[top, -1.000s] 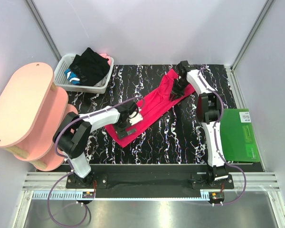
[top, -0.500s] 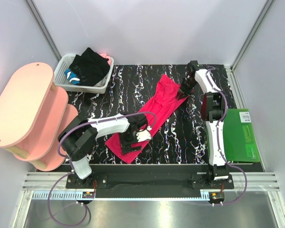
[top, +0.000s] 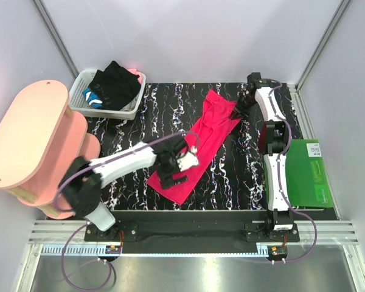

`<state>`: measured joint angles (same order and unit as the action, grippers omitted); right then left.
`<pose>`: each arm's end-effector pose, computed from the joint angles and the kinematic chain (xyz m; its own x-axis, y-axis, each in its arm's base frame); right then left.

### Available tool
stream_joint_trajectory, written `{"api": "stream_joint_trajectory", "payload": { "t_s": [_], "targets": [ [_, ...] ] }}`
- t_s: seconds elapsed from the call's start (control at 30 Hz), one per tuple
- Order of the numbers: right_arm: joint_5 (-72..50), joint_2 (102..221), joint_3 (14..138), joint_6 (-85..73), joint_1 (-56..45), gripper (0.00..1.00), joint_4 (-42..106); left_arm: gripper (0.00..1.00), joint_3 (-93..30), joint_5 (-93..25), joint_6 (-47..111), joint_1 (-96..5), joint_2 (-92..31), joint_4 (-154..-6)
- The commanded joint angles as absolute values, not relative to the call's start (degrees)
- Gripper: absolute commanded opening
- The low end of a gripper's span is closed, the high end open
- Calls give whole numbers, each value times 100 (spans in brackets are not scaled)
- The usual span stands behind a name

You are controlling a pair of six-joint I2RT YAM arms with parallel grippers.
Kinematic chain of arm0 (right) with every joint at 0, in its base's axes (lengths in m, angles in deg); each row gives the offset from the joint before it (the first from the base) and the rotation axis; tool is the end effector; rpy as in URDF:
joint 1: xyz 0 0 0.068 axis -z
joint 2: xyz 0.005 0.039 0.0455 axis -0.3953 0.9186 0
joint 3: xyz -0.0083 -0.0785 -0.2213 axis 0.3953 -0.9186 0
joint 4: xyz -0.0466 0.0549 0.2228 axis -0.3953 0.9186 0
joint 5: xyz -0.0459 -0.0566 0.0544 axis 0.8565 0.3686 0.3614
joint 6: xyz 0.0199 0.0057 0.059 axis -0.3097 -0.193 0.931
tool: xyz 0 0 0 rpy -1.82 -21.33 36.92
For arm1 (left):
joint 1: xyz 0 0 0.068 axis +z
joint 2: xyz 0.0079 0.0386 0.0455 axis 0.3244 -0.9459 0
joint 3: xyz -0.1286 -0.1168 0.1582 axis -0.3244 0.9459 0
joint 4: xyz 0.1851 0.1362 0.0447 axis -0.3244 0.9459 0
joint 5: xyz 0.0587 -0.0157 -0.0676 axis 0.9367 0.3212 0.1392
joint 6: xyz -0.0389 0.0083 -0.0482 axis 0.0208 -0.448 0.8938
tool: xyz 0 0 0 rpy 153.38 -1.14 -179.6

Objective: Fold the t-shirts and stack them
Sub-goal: Rotate the tshirt 45 degrees

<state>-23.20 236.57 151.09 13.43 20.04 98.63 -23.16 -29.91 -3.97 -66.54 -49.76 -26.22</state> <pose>0.4797 0.0436 0.1282 -0.9245 0.3620 -0.1192 0.2824 0.8607 0.4236 0.1793 -0.2018 0.1589 -0.2984 0.9422 -0.1522 0.9539 0.2998 -0.0142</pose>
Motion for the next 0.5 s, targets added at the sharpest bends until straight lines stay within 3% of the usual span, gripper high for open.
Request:
{"api": "stream_joint_trajectory", "payload": {
  "t_s": [0.0,0.13,0.23,0.27,0.3,0.4,0.47],
  "targets": [
    [-2573,23323,15396,1375,2091,27,9364,99,-2913,-2298,-180,-6254,-3533,-2673],
    [-2670,22821,15432,1472,2091,28,9232,99,-3238,-1655,-101,-6050,-2372,-2568],
    [-2767,22224,15362,1489,2012,45,9241,99,-3379,-1548,-40,-5586,-1739,-2339],
    [-2732,22022,15309,1429,1960,54,9258,99,-3362,-1583,-57,-5419,-1563,-2287],
    [-2671,21550,15152,1384,1855,72,9293,99,-3310,-1583,-66,-5147,-1170,-2295],
    [-2153,20444,14539,1121,1188,92,9398,99,-2889,-1409,-75,-4856,-510,-2348],
    [-1364,19861,14019,858,278,98,9460,99,-2415,-1163,22,-4776,-271,-2487]
  ]
}}
